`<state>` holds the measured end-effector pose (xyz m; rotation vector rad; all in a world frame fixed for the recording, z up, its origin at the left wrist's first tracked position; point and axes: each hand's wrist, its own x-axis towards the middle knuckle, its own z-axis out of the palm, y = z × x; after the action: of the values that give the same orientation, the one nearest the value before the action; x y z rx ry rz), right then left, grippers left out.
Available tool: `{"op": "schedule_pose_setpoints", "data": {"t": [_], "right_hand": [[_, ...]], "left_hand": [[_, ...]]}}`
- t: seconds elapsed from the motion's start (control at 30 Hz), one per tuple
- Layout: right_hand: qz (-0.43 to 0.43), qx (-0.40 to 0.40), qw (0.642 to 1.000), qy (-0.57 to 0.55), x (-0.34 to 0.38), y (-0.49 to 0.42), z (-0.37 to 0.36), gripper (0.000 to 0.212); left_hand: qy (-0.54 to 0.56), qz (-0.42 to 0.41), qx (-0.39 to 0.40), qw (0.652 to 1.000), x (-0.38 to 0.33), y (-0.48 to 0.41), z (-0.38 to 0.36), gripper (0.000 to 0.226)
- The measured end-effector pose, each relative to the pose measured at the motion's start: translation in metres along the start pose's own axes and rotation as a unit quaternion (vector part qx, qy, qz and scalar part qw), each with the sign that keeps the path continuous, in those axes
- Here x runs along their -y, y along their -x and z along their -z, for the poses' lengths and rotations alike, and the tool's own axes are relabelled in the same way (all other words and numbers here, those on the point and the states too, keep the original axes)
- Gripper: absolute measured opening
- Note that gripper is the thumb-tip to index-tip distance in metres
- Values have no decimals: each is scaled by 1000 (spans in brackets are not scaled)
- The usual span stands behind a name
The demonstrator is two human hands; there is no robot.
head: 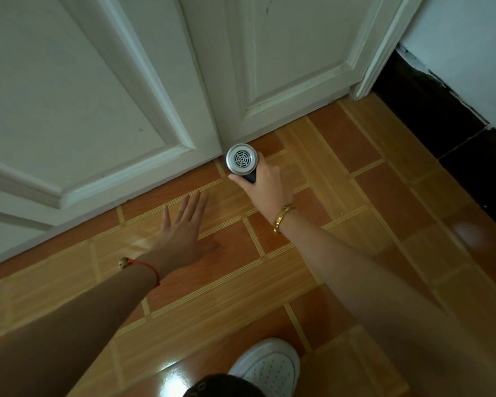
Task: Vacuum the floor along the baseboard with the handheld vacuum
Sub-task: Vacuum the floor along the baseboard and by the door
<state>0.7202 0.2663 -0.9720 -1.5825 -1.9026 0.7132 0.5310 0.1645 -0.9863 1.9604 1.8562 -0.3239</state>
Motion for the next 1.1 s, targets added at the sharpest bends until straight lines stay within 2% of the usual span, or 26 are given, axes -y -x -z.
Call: {"op": "schedule_pose_setpoints", "data": {"t": [0.13,0.27,0.63,0.8,1.1], "right_hand": [[-7,-3,1000,-5,5,2,-4,55],[53,10,998,19,23,17,-22,55],[150,97,982,67,76,32,-64,57],[129,82,987,59,60,28,-55,57],[4,-42,998,36,-11,14,5,58]], "left_hand": [[-6,4,-3,1000,11,10,-2,108],[1,3,-3,1000,21,21,-7,107],[8,43,12,999,45,50,-22,109],[17,34,2,999,43,44,-18,109],[10,-42,1,999,-17,-10,5,108]]}}
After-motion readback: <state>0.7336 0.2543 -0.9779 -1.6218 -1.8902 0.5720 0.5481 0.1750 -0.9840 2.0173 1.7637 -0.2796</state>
